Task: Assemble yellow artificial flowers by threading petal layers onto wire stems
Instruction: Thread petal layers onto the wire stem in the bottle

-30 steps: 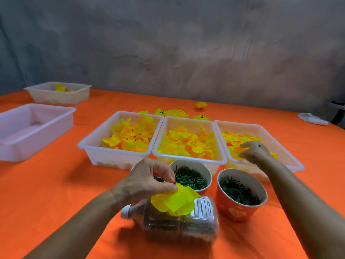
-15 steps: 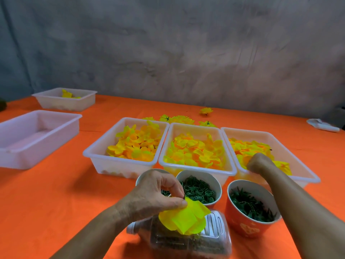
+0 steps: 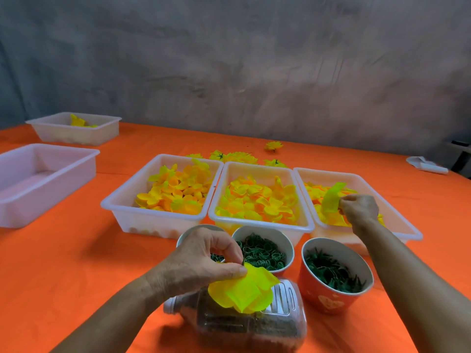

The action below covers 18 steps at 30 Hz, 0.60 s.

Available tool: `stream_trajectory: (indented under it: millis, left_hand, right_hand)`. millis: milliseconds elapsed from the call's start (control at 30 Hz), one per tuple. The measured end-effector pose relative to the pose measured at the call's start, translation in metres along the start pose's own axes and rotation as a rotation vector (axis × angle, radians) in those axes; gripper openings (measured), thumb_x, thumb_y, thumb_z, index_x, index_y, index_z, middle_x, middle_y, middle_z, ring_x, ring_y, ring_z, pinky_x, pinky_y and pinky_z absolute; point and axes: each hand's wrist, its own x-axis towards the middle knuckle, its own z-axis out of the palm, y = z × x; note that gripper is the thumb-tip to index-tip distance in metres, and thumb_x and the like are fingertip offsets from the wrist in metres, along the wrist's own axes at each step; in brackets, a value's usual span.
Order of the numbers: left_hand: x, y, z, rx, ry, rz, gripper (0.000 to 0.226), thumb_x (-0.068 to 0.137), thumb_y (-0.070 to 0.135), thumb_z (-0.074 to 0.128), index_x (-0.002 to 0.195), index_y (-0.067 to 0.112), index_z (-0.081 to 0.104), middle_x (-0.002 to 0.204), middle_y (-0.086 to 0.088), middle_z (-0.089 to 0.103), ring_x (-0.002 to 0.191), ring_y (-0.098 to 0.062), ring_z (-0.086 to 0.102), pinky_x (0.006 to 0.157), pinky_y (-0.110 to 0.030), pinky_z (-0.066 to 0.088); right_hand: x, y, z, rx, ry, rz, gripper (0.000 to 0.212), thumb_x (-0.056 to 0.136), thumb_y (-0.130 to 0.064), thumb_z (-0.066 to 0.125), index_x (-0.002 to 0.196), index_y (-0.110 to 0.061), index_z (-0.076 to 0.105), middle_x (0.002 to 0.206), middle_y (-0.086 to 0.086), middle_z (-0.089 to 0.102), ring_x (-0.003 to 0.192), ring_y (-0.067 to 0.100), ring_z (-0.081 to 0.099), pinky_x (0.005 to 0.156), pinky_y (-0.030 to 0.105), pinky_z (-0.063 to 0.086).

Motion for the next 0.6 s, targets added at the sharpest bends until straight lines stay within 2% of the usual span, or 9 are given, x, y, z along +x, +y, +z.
stream_trajectory:
  millis: [67, 133, 200, 267, 333, 400, 500, 600]
  left_hand:
    - [0.0, 0.001, 0.0, 0.01, -0.006, -0.002, 0.011, 0.064, 0.025, 0.077, 0.06, 0.028, 0.068, 0.08, -0.002, 0.07, 0.08, -0.017, 0.067, 0.08, -0.041, 0.054]
    - [-0.001, 0.001, -0.001, 0.018, -0.008, -0.008, 0.009, 0.064, 0.026, 0.077, 0.061, 0.029, 0.069, 0.081, -0.002, 0.07, 0.081, -0.016, 0.067, 0.081, -0.041, 0.053]
    - [-0.002, 0.002, -0.001, 0.019, -0.003, -0.012, 0.008, 0.065, 0.026, 0.076, 0.062, 0.029, 0.069, 0.081, -0.003, 0.07, 0.081, -0.016, 0.067, 0.081, -0.04, 0.053]
    - [-0.003, 0.003, 0.0, 0.018, -0.005, -0.01, 0.008, 0.065, 0.025, 0.075, 0.063, 0.029, 0.069, 0.082, -0.003, 0.07, 0.082, -0.016, 0.067, 0.081, -0.04, 0.054]
    - [-0.003, 0.003, -0.001, 0.015, -0.013, -0.017, 0.006, 0.066, 0.024, 0.075, 0.066, 0.027, 0.07, 0.083, -0.003, 0.07, 0.082, -0.016, 0.067, 0.081, -0.038, 0.054]
    - [-0.003, 0.003, -0.002, 0.014, -0.027, -0.032, 0.007, 0.069, 0.02, 0.077, 0.071, 0.023, 0.072, 0.086, -0.003, 0.07, 0.084, -0.016, 0.067, 0.083, -0.039, 0.054]
    - [-0.003, 0.004, -0.004, 0.011, -0.056, -0.047, 0.01, 0.069, 0.021, 0.077, 0.078, 0.021, 0.074, 0.09, -0.005, 0.069, 0.088, -0.018, 0.066, 0.086, -0.04, 0.052]
    - [-0.004, 0.006, -0.007, -0.003, -0.101, -0.056, 0.014, 0.067, 0.025, 0.072, 0.081, 0.022, 0.074, 0.094, -0.003, 0.069, 0.092, -0.019, 0.065, 0.09, -0.038, 0.05]
  right_hand:
    - [-0.002, -0.006, -0.004, 0.121, -0.008, -0.007, 0.021, 0.083, -0.002, 0.057, 0.098, -0.002, 0.071, 0.072, 0.015, 0.06, 0.07, 0.031, 0.061, 0.065, 0.035, 0.047]
    - [-0.01, -0.014, -0.008, 0.278, -0.044, -0.023, 0.022, 0.086, -0.001, 0.056, 0.104, -0.001, 0.068, 0.071, 0.012, 0.058, 0.056, 0.023, 0.053, 0.047, 0.023, 0.043]
    - [-0.022, -0.025, -0.011, 0.412, -0.086, -0.046, 0.022, 0.087, 0.003, 0.052, 0.103, -0.003, 0.067, 0.068, 0.009, 0.057, 0.049, 0.016, 0.049, 0.035, 0.012, 0.035]
    - [-0.041, -0.037, -0.015, 0.533, -0.174, -0.064, 0.018, 0.088, 0.005, 0.052, 0.095, -0.004, 0.067, 0.056, 0.003, 0.059, 0.042, 0.009, 0.052, 0.036, 0.012, 0.034]
    - [-0.061, -0.048, -0.02, 0.661, -0.319, -0.057, 0.015, 0.086, 0.006, 0.054, 0.085, -0.004, 0.066, 0.051, -0.004, 0.065, 0.043, 0.005, 0.059, 0.042, 0.013, 0.044]
    - [-0.082, -0.057, -0.023, 0.773, -0.464, -0.018, 0.024, 0.085, 0.01, 0.051, 0.081, -0.009, 0.065, 0.054, -0.004, 0.068, 0.048, 0.006, 0.064, 0.045, 0.015, 0.049]
    - [-0.113, -0.064, -0.021, 0.884, -0.691, 0.009, 0.025, 0.085, 0.012, 0.048, 0.086, -0.007, 0.065, 0.063, 0.002, 0.071, 0.056, 0.013, 0.069, 0.05, 0.023, 0.055]
    - [-0.136, -0.067, -0.015, 0.979, -0.846, 0.028, 0.017, 0.074, 0.0, 0.056, 0.088, -0.005, 0.065, 0.07, 0.008, 0.072, 0.062, 0.019, 0.071, 0.055, 0.03, 0.058]
